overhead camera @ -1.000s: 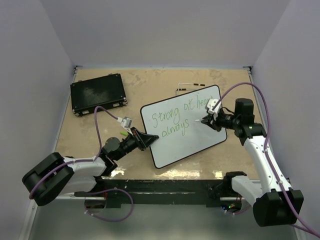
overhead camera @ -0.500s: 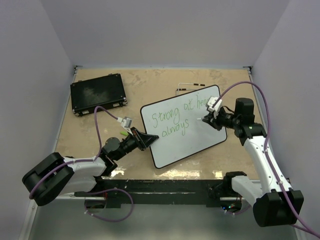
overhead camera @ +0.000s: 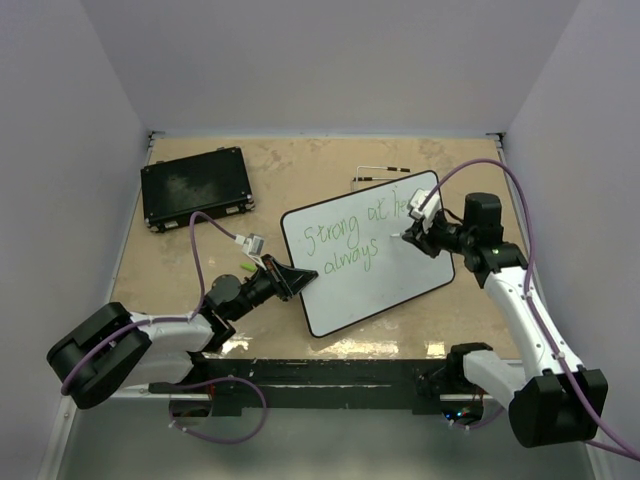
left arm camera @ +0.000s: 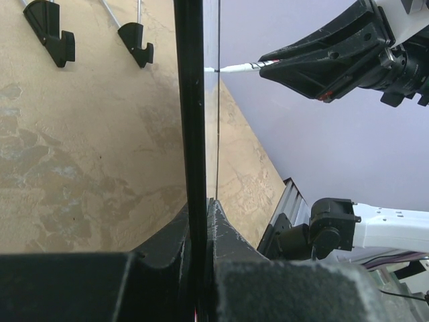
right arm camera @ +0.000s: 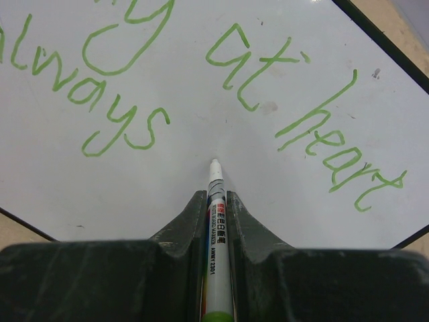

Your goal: Write a sentence on the whiteboard

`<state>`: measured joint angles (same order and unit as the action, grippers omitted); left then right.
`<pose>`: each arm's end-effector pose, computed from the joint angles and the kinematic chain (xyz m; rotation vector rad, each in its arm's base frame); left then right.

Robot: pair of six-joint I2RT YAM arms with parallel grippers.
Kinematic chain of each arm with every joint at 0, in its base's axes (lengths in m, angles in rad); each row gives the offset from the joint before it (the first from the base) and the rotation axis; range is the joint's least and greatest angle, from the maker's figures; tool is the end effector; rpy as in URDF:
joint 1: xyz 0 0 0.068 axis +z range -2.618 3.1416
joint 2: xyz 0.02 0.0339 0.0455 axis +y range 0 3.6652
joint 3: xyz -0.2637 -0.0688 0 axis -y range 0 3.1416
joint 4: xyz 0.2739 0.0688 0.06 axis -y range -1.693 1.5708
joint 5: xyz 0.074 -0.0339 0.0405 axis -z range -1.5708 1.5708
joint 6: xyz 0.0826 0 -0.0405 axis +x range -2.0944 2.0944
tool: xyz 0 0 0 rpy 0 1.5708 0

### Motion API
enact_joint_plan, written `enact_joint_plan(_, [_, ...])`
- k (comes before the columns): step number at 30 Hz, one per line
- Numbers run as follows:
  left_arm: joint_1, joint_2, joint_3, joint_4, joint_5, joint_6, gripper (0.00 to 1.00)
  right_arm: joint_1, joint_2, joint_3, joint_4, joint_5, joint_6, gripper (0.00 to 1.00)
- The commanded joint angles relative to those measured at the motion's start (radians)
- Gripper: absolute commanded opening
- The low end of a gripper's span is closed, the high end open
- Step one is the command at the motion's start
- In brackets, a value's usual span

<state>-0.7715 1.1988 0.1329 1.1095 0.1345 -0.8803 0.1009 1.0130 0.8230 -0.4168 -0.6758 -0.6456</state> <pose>0.1821 -0.1926 0.1553 0.0270 1.7066 -1.3852 0.2679 0.0791 0.2655 -1.0831 1.7468 0.3996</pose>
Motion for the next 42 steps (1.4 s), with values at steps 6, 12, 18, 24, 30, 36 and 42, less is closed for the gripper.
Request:
enact_joint_plan(6, [0.0, 0.004, 0.013, 0.125, 0.034, 0.035, 0.0, 0.029, 0.004, 0.007, 0.075, 0.018, 0.037, 0.0])
enact_joint_plan(12, [0.0, 0.005, 0.01, 0.127, 0.034, 0.035, 0.0, 0.045, 0.018, 0.013, 0.04, -0.002, 0.012, 0.0])
enact_joint_plan(18, [0.0, 0.005, 0.01, 0.128, 0.031, 0.038, 0.0, 0.046, 0.025, 0.03, -0.042, -0.027, -0.04, 0.0])
enact_joint_plan(24, [0.0, 0.005, 0.007, 0.128, 0.031, 0.038, 0.0, 0.046, 0.018, 0.034, -0.082, -0.002, -0.066, 0.0])
enact_joint_plan(30, [0.0, 0.007, 0.005, 0.13, 0.033, 0.04, 0.0, 0.046, 0.003, 0.027, -0.028, 0.074, -0.016, 0.0])
enact_joint_plan(36, [0.0, 0.01, 0.005, 0.135, 0.036, 0.04, 0.0, 0.048, 0.002, 0.03, 0.015, 0.119, 0.015, 0.0])
enact_joint_plan(42, [0.0, 0.021, 0.008, 0.145, 0.04, 0.04, 0.0, 0.048, 0.012, 0.041, 0.05, 0.108, 0.035, 0.0])
